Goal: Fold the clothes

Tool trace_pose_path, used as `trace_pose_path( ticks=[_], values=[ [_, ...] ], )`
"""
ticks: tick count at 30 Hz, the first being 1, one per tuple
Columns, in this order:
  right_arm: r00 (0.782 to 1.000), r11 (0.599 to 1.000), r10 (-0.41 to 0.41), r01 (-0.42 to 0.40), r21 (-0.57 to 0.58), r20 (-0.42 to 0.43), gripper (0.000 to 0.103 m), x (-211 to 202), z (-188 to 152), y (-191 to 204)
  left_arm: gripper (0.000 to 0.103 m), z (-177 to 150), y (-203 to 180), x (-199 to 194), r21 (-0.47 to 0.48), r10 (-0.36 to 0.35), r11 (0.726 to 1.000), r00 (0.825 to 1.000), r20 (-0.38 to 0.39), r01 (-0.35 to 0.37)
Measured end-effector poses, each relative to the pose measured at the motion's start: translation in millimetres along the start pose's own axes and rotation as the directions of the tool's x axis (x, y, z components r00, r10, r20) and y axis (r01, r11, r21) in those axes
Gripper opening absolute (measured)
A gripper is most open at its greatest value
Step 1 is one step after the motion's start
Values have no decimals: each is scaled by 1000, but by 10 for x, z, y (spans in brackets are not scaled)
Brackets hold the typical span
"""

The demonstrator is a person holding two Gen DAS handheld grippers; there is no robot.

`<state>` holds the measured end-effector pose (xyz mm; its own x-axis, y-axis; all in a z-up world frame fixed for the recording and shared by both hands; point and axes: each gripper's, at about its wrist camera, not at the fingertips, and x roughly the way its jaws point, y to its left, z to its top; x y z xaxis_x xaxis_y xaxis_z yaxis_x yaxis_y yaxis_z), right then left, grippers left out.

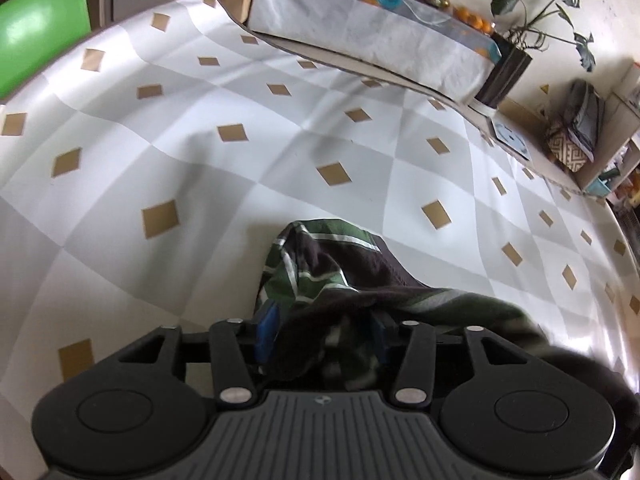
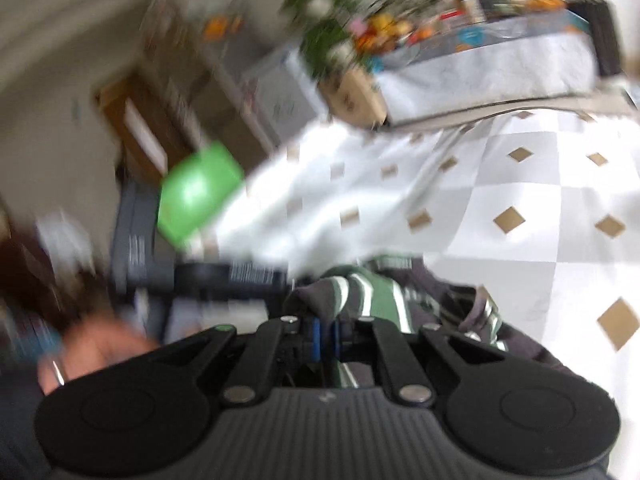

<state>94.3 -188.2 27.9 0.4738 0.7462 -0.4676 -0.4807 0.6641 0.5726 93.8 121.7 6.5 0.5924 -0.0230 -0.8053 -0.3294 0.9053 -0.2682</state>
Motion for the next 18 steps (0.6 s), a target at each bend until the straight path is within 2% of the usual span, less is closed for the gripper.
trace_pose_path(
  ticks=[1, 3, 5, 7, 9, 13, 15, 18],
  values=[
    [999, 998, -26, 24, 59, 27, 5, -34, 21, -87, 49, 6, 11, -16, -1, 1, 1000, 1000, -3, -1],
    [986, 979, -163, 158, 129, 32, 7, -19, 22, -230, 49, 2, 7, -26, 11, 11, 1000, 1000, -9, -11],
    [944, 939, -331, 330, 96, -11, 11, 77, -12, -267, 49, -8, -9, -39, 28, 16, 999, 1000, -15, -16],
    [907, 900, -420, 422, 110, -47, 11, 150, -63, -344, 49, -18, -23, -62, 43, 3, 999, 1000, -19, -2],
    [885, 877, -461, 466, 116, -68, 22, 202, -89, -403, 49, -32, -51, -78, 66, -25, 997, 999, -32, 27],
    [845, 845, -532, 534, 28, -53, 31, 318, -84, -353, 49, -96, -162, -105, 136, -75, 987, 995, -61, 83],
    [837, 838, -545, 546, 2, -38, 37, 322, -78, -299, 49, -130, -219, -133, 168, -95, 980, 993, -68, 106],
    [841, 841, -541, 541, -18, -21, 42, 274, -26, -198, 49, -197, -305, -154, 210, -124, 968, 988, -90, 141]
  ],
)
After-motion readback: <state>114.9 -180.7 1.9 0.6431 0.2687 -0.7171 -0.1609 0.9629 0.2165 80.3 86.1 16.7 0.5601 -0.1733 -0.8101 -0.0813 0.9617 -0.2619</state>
